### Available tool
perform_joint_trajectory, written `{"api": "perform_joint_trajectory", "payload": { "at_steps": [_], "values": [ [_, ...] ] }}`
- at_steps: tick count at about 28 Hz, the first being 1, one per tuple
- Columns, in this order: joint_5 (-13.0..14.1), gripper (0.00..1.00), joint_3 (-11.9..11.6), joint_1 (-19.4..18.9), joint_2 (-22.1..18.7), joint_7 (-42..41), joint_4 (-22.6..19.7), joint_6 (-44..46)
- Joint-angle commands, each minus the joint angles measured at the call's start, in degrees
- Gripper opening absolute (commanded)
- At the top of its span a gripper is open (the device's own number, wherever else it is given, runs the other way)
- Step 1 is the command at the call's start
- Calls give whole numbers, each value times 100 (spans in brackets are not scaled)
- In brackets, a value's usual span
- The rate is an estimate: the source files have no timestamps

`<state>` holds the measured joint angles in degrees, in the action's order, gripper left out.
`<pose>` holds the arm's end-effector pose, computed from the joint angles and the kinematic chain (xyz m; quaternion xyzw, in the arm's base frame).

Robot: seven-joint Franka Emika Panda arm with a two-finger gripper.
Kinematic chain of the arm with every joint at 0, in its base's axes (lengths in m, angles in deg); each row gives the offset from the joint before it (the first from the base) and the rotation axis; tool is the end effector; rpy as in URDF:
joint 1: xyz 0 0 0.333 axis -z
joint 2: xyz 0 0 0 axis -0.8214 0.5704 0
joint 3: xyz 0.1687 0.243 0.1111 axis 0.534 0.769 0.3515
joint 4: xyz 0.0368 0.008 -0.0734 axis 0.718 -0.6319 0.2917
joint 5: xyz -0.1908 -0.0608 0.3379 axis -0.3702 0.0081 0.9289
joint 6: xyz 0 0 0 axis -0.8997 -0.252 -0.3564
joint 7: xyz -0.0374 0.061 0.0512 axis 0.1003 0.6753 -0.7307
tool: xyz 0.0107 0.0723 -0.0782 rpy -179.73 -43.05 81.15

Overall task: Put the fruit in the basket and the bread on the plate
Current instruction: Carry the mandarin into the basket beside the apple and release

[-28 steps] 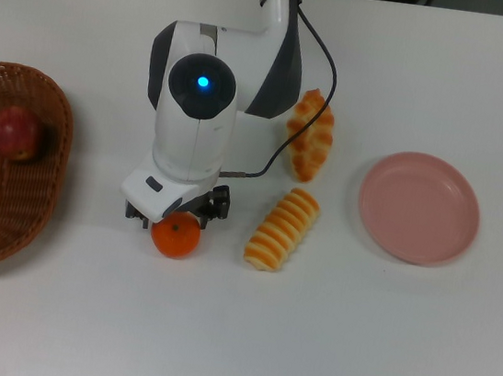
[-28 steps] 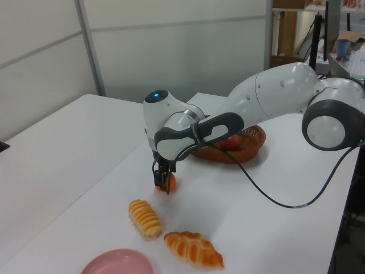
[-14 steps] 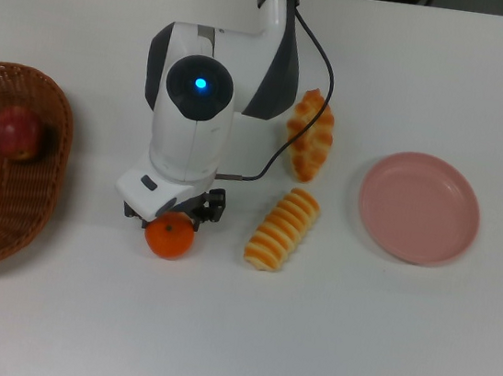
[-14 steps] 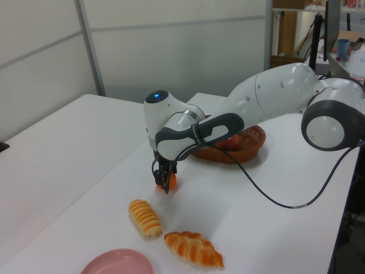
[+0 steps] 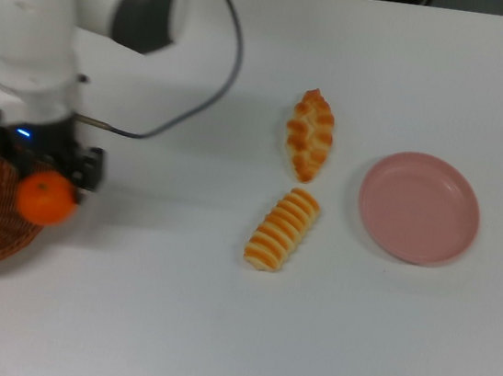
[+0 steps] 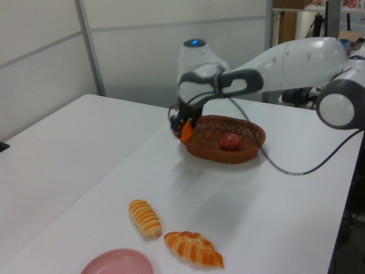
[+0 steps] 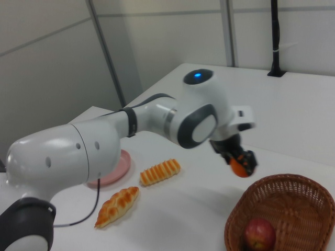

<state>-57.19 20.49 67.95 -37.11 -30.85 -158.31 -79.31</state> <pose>0.7288 -0.1429 0.4341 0.9865 -0.0891 0.1346 0.0275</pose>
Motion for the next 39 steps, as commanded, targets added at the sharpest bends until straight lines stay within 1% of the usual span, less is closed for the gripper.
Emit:
{"api": "perform_joint_trajectory", "payload": {
  "at_steps": [1, 3, 4, 5, 8, 10, 12, 15, 16, 17, 18, 19, 20, 25, 29, 31, 32, 36, 37, 39],
  "values": [
    [86, 4, 4, 274, 47, -12, -206, -752],
    [86, 6, -13, 414, 196, -12, -206, -1007],
    [68, 7, -31, 476, 345, -12, -206, -1200],
    [51, 7, -31, 477, 416, -21, -206, -1289],
    [-125, 10, -57, 494, 583, -21, -233, -1456],
    [-300, 10, -119, 494, 627, -21, -364, -1526],
    [-345, 11, -154, 494, 627, -21, -435, -1527],
    [-389, 15, -207, 494, 627, -21, -444, -1527],
    [-372, 24, -207, 494, 619, -21, -435, -1518],
    [-371, 37, -216, 503, 610, -21, -426, -1518],
    [-363, 62, -242, 512, 592, -21, -417, -1518],
    [-354, 96, -242, 521, 575, -12, -417, -1509],
    [-363, 100, -242, 529, 566, -12, -409, -1509],
    [-284, 100, -242, 573, 452, -56, -400, -1483],
    [-231, 100, -163, 503, 224, -47, -435, -1422],
    [-135, 100, -145, 477, 127, -47, -435, -1264],
    [-21, 100, -137, 390, 48, -47, -418, -1037],
    [243, 100, -137, 47, -93, -30, -409, -903],
    [322, 100, -137, -145, -128, -12, -426, -859],
    [349, 100, -137, -383, -137, 14, -426, -684]
  ]
}}
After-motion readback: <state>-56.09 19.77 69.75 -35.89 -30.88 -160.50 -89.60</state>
